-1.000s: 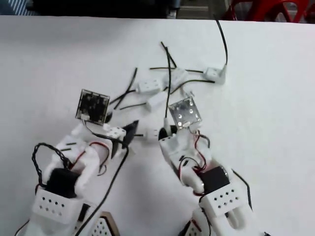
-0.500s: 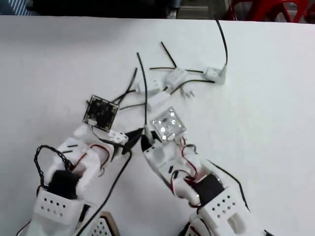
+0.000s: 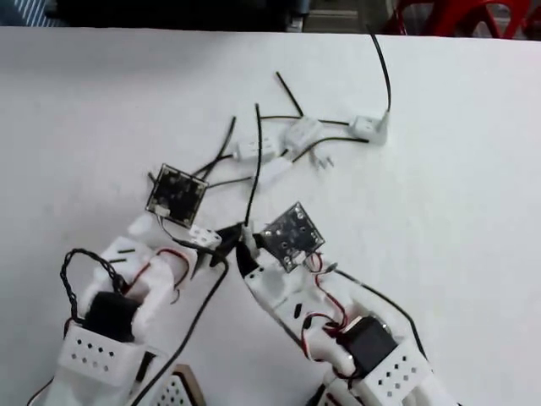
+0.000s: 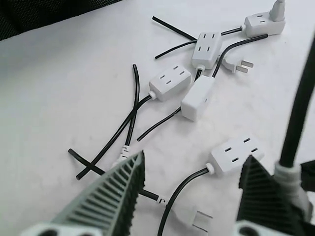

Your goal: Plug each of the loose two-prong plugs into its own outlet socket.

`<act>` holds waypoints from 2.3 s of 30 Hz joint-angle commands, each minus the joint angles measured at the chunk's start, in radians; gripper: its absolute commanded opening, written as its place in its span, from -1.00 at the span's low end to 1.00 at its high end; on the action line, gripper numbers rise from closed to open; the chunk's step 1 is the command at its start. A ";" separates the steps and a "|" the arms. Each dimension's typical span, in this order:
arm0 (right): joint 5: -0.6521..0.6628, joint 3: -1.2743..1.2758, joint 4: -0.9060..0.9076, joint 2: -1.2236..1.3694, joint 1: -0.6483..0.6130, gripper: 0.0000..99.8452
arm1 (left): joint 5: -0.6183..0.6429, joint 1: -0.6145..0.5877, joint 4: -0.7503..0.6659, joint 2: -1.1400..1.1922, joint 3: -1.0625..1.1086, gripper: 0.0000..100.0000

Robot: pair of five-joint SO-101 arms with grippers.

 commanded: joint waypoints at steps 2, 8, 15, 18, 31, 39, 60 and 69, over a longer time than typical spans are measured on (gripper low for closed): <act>-0.008 -0.006 -0.004 0.015 -0.031 -0.97 | -0.014 0.065 -0.009 -0.016 -0.058 -0.38; -0.008 -0.006 -0.002 0.015 -0.048 -0.97 | -0.020 0.165 0.005 -0.016 -0.060 -0.38; -0.008 0.017 -0.004 0.016 -0.050 -0.97 | -0.018 0.163 0.006 -0.016 -0.109 -0.38; -0.008 0.018 -0.004 0.016 -0.047 -0.97 | -0.015 0.163 0.006 -0.015 -0.103 -0.38; -0.008 0.015 -0.015 0.027 0.237 -0.97 | 0.104 -0.120 -0.002 -0.008 -0.063 -0.38; -0.103 -0.172 -0.053 0.444 0.303 -0.97 | 0.107 -0.127 -0.038 -0.008 -0.002 -0.38; -0.169 -0.393 -0.122 0.903 0.329 -0.97 | 0.106 -0.125 -0.044 -0.015 0.018 -0.38; -0.169 -0.397 -0.127 0.940 0.346 -0.97 | 0.104 -0.125 -0.041 -0.015 0.020 -0.38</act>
